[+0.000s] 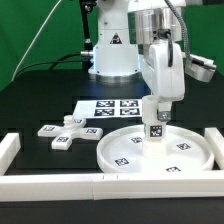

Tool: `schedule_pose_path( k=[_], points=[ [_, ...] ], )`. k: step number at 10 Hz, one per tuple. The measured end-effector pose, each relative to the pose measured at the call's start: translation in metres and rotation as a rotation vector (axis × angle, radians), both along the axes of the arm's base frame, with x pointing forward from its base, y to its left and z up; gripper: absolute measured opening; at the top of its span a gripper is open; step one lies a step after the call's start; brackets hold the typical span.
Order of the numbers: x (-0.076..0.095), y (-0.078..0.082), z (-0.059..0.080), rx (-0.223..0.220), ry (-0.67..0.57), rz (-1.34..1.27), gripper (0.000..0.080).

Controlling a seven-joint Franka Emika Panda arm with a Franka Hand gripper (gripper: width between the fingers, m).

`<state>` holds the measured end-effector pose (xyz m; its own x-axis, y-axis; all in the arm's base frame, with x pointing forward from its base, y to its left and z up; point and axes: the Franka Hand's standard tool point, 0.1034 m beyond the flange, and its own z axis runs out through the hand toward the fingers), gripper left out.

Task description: Assemble round table

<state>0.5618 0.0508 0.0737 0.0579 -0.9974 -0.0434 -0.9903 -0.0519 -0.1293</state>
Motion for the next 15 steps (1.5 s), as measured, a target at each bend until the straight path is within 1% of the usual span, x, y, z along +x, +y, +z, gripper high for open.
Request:
schedule_pose_path(
  k=[1, 2, 3, 7, 9, 10, 11, 13, 14, 15],
  points=[
    [0.001, -0.002, 0.001, -0.017, -0.003, 0.113, 0.0613],
    [0.004, -0.006, 0.005, -0.039, -0.017, 0.291, 0.0613],
    [0.006, -0.015, 0.006, -0.071, -0.031, 0.526, 0.0643],
    [0.006, -0.016, 0.005, -0.112, -0.039, 0.824, 0.0649],
    [0.009, -0.007, 0.007, -0.186, -0.005, 1.215, 0.0649],
    [0.011, -0.007, 0.008, -0.200, -0.006, 1.299, 0.0649],
    [0.010, -0.008, 0.007, -0.200, -0.005, 1.297, 0.0649],
    [0.010, -0.008, 0.007, -0.197, -0.004, 1.271, 0.0637],
    [0.010, -0.008, 0.007, -0.195, -0.004, 1.258, 0.0450],
    [0.010, -0.009, 0.007, -0.187, -0.003, 1.182, 0.0405]
  ],
)
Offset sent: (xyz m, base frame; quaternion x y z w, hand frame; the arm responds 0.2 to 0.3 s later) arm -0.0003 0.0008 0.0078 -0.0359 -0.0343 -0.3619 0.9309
